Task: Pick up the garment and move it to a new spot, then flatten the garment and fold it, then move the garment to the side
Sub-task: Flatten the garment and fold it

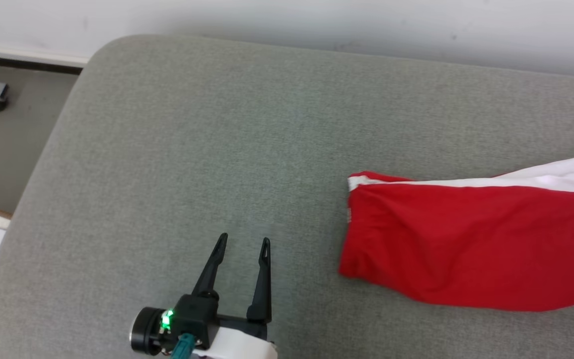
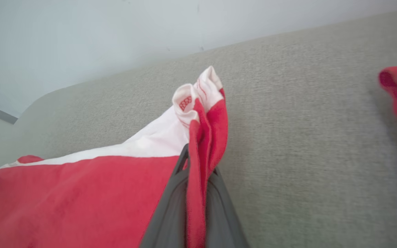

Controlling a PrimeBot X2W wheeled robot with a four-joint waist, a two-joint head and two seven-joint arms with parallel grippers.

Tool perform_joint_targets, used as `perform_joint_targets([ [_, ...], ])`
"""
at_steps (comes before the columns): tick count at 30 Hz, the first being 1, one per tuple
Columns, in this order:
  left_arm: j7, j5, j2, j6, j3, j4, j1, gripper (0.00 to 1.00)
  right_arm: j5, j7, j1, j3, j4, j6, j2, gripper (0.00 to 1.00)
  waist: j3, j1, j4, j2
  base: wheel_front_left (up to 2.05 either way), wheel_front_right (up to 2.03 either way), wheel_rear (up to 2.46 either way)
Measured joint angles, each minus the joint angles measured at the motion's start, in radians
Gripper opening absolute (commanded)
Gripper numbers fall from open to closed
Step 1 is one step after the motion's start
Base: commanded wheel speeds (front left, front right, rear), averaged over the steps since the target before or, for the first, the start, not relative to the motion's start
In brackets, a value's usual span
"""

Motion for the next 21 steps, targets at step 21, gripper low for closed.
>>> perform_joint_targets([
  [21,0.0,0.007,-0.029,-0.056,0.045,0.021,0.082,1.0,0.017,0.11,-0.084,0.027,0.041,0.0,0.025,0.0,-0.074,0.0,0.005,0.0,0.0,0.0,0.0],
])
